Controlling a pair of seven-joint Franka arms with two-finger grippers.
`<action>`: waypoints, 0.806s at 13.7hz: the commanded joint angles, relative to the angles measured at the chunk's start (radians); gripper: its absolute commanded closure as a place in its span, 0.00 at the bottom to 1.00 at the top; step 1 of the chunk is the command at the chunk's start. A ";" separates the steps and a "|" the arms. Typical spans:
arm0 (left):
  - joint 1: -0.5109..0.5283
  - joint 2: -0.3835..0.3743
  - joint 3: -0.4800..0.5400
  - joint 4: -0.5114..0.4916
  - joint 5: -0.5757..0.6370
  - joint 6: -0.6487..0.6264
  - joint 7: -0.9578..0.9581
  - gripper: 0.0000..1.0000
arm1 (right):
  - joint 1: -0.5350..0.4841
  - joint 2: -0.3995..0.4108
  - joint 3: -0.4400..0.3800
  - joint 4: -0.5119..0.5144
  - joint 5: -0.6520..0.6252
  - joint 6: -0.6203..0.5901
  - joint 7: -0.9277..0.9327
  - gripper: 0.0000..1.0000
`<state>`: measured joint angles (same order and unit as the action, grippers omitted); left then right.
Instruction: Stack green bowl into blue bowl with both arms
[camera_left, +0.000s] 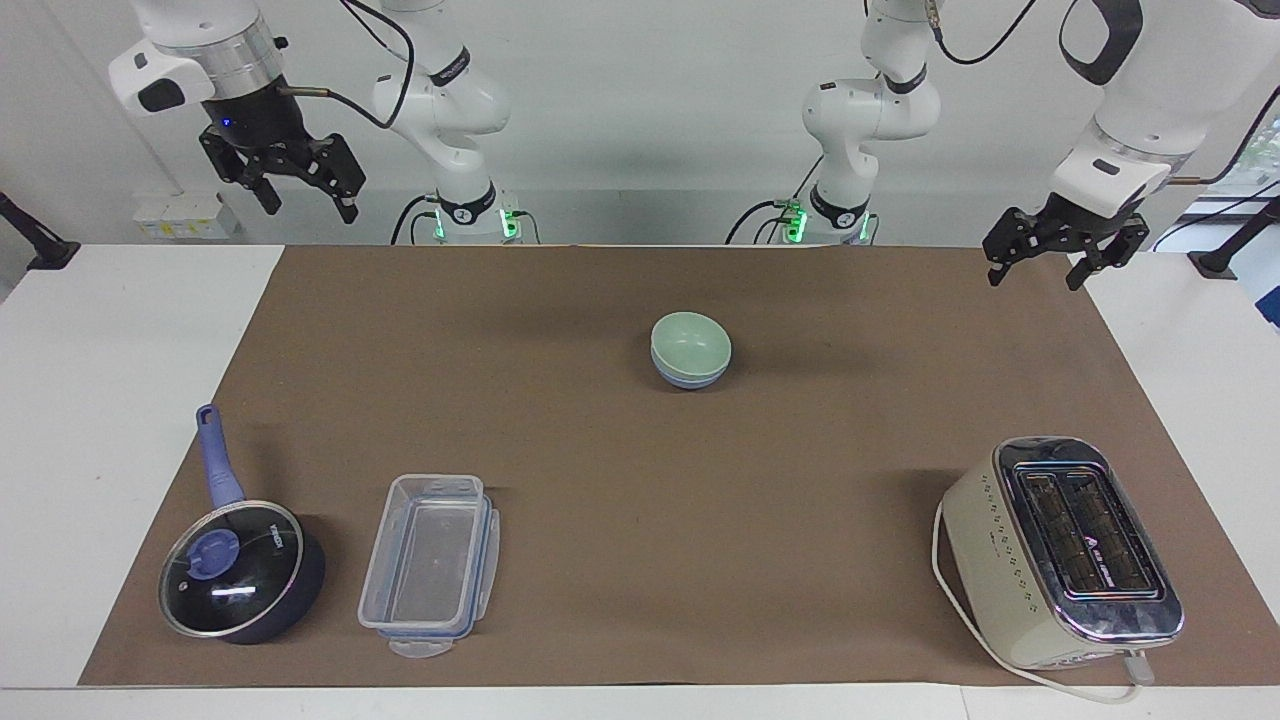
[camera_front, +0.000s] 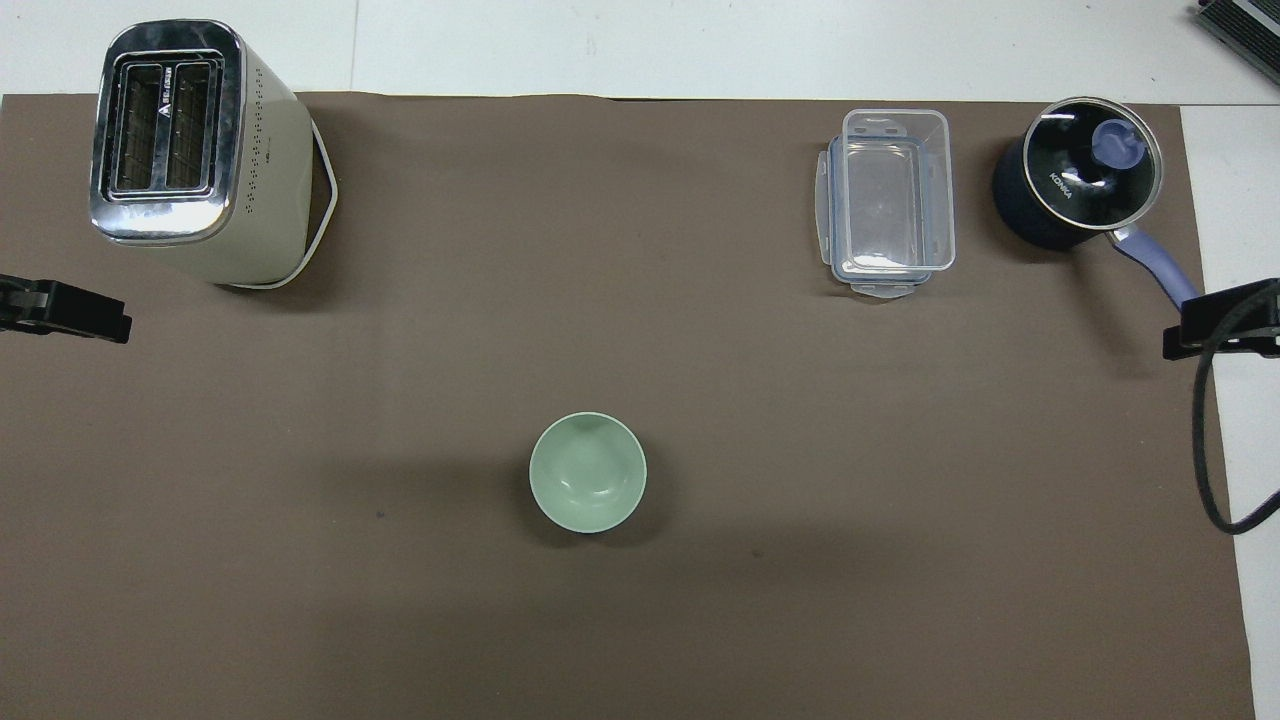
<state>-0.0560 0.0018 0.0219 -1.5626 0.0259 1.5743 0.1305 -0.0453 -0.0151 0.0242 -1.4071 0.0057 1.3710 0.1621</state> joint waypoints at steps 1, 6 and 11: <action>0.015 -0.003 -0.011 0.006 0.016 -0.014 -0.002 0.00 | -0.007 -0.022 -0.003 -0.023 -0.006 -0.010 -0.029 0.00; 0.015 -0.003 -0.011 0.006 0.014 -0.014 -0.002 0.00 | -0.005 -0.022 -0.003 -0.024 -0.006 -0.018 -0.026 0.00; 0.015 -0.003 -0.011 0.006 0.014 -0.014 -0.002 0.00 | -0.005 -0.022 -0.001 -0.023 -0.004 -0.010 -0.024 0.00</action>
<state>-0.0560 0.0018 0.0219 -1.5626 0.0259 1.5743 0.1305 -0.0453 -0.0165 0.0217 -1.4099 0.0057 1.3638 0.1621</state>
